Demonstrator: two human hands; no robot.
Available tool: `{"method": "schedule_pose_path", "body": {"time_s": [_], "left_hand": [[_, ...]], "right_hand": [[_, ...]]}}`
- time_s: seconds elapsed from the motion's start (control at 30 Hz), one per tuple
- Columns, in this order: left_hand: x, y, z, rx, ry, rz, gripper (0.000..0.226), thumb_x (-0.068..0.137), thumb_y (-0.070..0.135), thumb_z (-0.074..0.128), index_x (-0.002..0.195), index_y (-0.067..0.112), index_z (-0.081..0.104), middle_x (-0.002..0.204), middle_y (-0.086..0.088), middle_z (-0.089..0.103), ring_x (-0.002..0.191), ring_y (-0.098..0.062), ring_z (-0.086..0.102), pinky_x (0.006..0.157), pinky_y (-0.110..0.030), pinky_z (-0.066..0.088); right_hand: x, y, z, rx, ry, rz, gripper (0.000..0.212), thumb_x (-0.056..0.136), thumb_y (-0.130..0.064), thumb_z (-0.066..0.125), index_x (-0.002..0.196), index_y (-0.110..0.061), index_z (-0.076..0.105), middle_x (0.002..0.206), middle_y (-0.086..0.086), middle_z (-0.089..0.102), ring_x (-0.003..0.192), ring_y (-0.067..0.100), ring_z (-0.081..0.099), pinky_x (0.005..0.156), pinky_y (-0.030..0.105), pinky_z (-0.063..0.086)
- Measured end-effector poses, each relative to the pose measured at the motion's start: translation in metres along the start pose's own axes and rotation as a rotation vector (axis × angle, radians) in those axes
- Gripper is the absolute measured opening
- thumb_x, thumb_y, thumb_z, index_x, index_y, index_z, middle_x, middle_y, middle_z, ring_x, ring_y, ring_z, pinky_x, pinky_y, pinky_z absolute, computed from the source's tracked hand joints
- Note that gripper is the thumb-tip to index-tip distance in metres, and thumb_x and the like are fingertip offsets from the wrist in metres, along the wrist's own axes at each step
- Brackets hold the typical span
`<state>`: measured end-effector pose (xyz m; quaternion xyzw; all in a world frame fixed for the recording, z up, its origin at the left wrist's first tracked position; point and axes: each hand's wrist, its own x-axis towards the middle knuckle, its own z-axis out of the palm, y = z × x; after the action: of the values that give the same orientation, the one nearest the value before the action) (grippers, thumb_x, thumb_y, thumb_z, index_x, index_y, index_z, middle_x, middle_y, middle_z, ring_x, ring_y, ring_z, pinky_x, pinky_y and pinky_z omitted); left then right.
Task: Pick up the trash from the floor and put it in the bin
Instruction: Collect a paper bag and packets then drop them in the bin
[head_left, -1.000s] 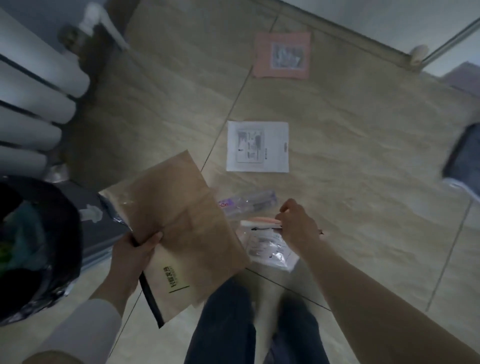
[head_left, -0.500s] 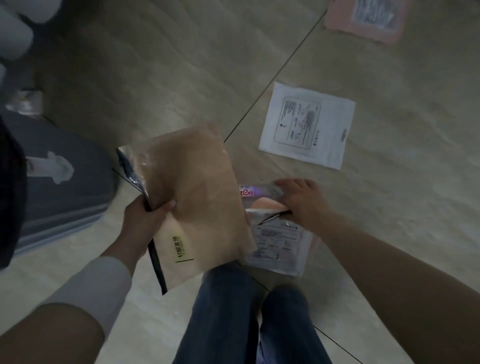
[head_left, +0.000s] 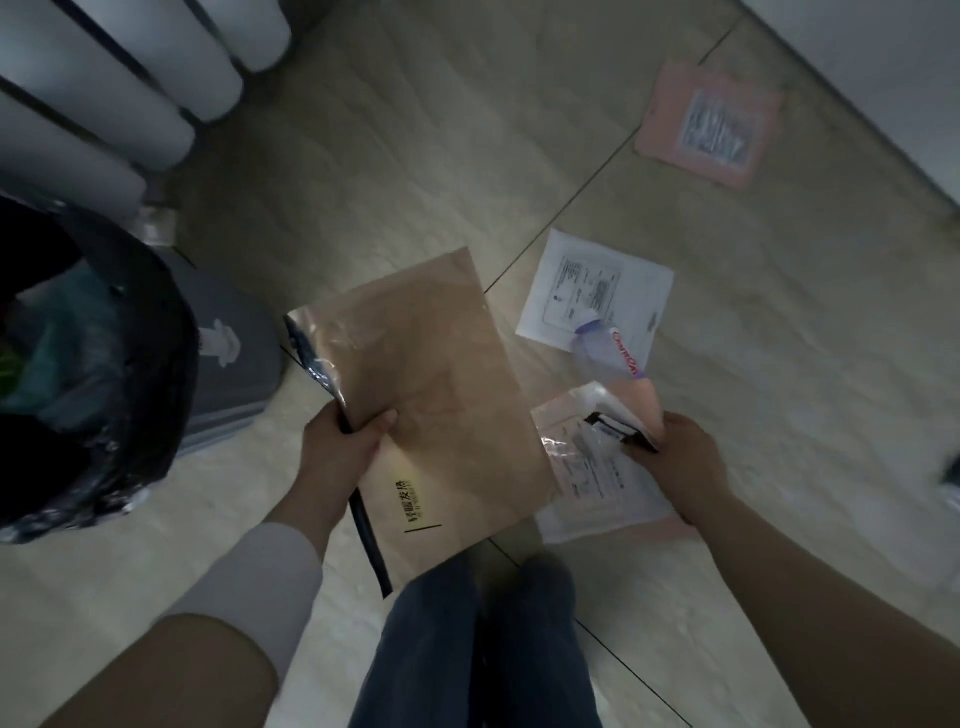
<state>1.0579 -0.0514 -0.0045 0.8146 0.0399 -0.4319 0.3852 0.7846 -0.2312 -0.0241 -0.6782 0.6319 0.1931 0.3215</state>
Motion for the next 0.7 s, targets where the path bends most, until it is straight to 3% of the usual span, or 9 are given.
{"method": "schedule_pose_path", "body": {"time_s": [0.1, 0.3, 0.43, 0.53, 0.7], "left_hand": [[-0.022, 0.021, -0.003, 0.001, -0.026, -0.012, 0.024, 0.076, 0.017, 0.073, 0.097, 0.017, 0.062, 0.081, 0.008, 0.066, 0.072, -0.009, 0.062, 0.054, -0.020, 0.045], [-0.045, 0.062, -0.003, 0.010, -0.070, -0.007, 0.020, 0.075, 0.014, 0.073, 0.091, 0.016, 0.062, 0.081, 0.003, 0.067, 0.073, -0.014, 0.063, 0.056, -0.022, 0.047], [-0.062, 0.090, -0.014, -0.021, -0.083, 0.015, 0.019, 0.075, 0.015, 0.073, 0.089, 0.021, 0.061, 0.082, 0.006, 0.068, 0.072, -0.010, 0.064, 0.053, -0.017, 0.047], [-0.078, 0.111, -0.034, -0.045, -0.057, 0.024, 0.023, 0.076, 0.017, 0.073, 0.095, 0.019, 0.061, 0.084, 0.004, 0.067, 0.076, -0.012, 0.064, 0.057, -0.022, 0.048], [-0.112, 0.131, -0.085, -0.115, 0.041, 0.059, 0.031, 0.075, 0.016, 0.074, 0.102, 0.014, 0.060, 0.088, 0.000, 0.067, 0.077, -0.015, 0.063, 0.061, -0.024, 0.048]], "right_hand": [[-0.020, 0.000, -0.028, 0.156, 0.064, 0.156, 0.039, 0.078, -0.027, 0.071, 0.105, -0.001, 0.063, 0.102, 0.022, 0.069, 0.094, 0.036, 0.064, 0.067, 0.029, 0.038], [-0.039, -0.009, -0.075, 0.244, 0.086, 0.241, 0.037, 0.078, -0.031, 0.072, 0.101, -0.003, 0.064, 0.100, 0.021, 0.070, 0.095, 0.036, 0.064, 0.070, 0.029, 0.036], [-0.058, -0.027, -0.102, 0.269, 0.091, 0.211, 0.037, 0.078, -0.030, 0.072, 0.101, -0.002, 0.064, 0.099, 0.021, 0.070, 0.095, 0.035, 0.063, 0.070, 0.027, 0.035], [-0.077, -0.049, -0.122, 0.278, 0.090, 0.154, 0.038, 0.078, -0.030, 0.072, 0.100, -0.001, 0.064, 0.095, 0.019, 0.069, 0.092, 0.034, 0.063, 0.069, 0.027, 0.034], [-0.114, -0.096, -0.149, 0.265, 0.077, 0.006, 0.024, 0.079, -0.028, 0.071, 0.080, -0.006, 0.061, 0.070, 0.004, 0.057, 0.070, 0.022, 0.053, 0.057, 0.026, 0.030]]}}
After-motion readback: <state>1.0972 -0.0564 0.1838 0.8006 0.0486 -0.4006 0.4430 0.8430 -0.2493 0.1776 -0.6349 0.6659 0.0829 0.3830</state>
